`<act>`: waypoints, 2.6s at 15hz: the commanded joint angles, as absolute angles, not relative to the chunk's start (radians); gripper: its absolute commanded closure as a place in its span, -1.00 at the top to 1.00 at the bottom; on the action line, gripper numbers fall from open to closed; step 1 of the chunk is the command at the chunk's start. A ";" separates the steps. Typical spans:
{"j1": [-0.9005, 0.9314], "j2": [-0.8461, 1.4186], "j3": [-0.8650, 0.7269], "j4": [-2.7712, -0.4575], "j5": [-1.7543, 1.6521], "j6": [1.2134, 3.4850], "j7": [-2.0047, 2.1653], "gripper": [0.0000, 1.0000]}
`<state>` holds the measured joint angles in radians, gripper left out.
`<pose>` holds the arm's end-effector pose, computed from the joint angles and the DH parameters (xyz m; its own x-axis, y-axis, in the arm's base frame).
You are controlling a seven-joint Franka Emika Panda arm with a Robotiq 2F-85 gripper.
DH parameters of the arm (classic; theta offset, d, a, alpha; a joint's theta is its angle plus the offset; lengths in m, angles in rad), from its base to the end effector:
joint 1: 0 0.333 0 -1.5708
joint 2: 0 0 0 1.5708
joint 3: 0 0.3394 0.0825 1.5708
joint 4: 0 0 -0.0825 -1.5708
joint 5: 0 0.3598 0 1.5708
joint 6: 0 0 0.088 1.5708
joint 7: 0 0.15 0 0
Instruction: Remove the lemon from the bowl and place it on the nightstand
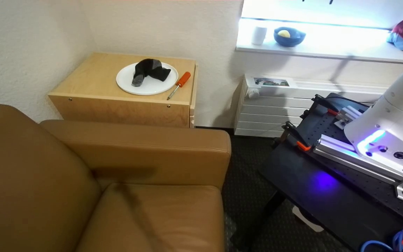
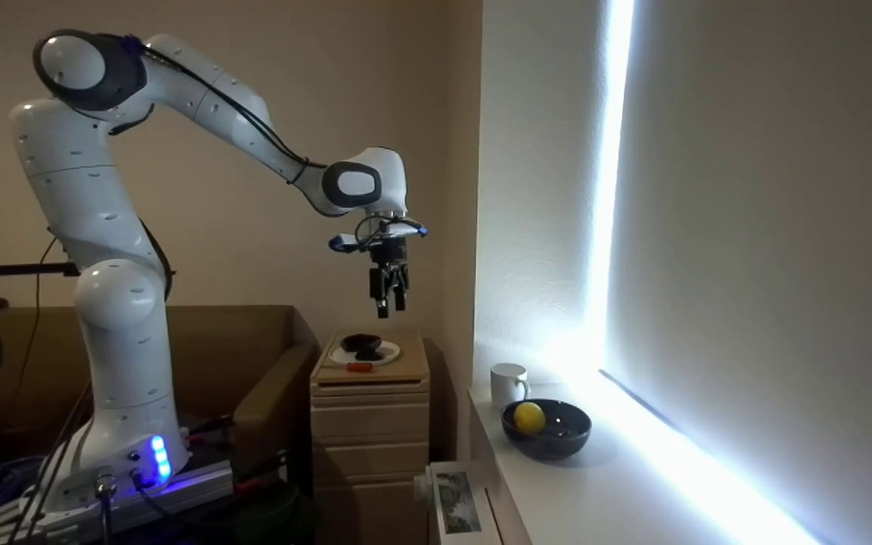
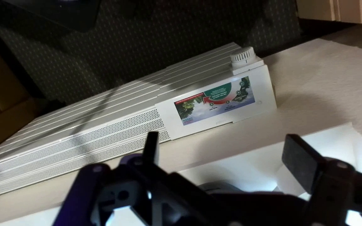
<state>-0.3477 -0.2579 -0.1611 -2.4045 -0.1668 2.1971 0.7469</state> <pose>0.3749 -0.2234 0.4090 0.4022 -0.9101 0.0995 -0.9156 -0.4000 0.0421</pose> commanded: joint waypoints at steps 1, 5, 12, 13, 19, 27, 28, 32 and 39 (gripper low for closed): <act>-0.337 -0.255 -0.166 -2.394 -0.162 2.188 0.753 1.00; -0.351 -0.156 -0.165 -2.354 -0.267 2.303 0.798 1.00; -0.395 0.227 -0.340 -2.035 -0.566 2.616 0.988 1.00; -0.384 0.293 -0.360 -1.977 -0.486 2.610 1.010 1.00; -0.330 0.387 -0.383 -1.885 -0.229 2.480 0.956 1.00; -0.354 0.592 -0.366 -1.660 0.027 2.370 1.162 1.00; -0.366 0.622 -0.358 -1.620 0.080 2.361 1.177 1.00; -0.387 0.717 -0.360 -1.500 0.205 2.300 1.285 1.00; -0.409 0.824 -0.369 -1.373 0.240 2.165 1.542 1.00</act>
